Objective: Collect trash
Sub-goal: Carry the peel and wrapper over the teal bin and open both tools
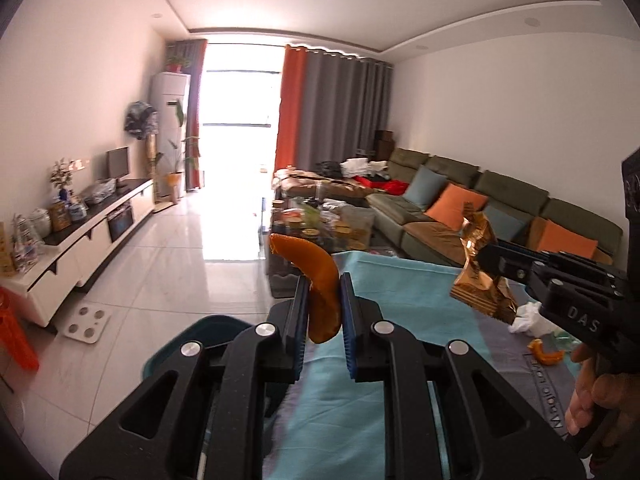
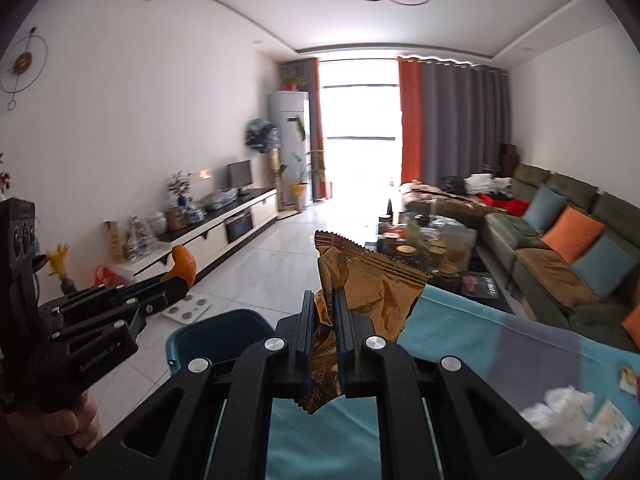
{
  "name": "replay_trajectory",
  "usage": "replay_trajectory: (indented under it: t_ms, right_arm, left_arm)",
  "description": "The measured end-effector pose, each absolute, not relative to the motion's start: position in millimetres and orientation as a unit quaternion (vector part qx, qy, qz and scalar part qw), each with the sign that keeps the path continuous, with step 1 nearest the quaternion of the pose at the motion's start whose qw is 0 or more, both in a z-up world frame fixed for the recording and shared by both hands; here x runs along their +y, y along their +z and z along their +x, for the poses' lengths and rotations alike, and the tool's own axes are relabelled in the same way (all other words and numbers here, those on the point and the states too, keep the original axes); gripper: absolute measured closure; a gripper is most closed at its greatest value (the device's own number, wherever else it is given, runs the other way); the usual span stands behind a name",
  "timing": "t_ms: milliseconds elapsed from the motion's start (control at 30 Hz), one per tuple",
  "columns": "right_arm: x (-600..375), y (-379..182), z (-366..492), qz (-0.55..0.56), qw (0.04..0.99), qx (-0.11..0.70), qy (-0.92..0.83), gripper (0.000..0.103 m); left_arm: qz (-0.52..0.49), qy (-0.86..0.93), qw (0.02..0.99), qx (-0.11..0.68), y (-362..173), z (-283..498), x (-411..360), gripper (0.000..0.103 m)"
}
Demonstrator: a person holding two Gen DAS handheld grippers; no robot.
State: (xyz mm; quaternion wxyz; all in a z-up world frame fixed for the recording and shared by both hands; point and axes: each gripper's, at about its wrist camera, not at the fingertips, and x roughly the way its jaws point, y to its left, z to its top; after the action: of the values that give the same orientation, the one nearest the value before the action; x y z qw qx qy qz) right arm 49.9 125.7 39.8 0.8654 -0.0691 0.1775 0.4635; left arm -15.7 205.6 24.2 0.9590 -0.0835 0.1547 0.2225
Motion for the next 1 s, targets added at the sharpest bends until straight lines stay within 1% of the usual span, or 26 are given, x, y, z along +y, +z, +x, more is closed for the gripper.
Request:
replay_trajectory:
  t_ms: [200, 467, 633, 1000]
  right_arm:
    - [173, 37, 46, -0.097, 0.841, 0.185, 0.499, 0.095]
    - [227, 20, 49, -0.123, 0.803, 0.227, 0.538, 0.095]
    - [255, 5, 53, -0.138, 0.781, 0.256, 0.552, 0.095]
    - [309, -45, 70, -0.144, 0.723, 0.356, 0.574, 0.095]
  left_arm:
    - [-0.099, 0.260, 0.946, 0.164, 18, -41, 242, 0.087]
    - [-0.122, 0.290, 0.929, 0.193, -7, -53, 280, 0.087]
    - [-0.143, 0.297, 0.917, 0.223, -39, -31, 301, 0.087]
    - [-0.177, 0.299, 0.896, 0.276, -112, 8, 341, 0.087]
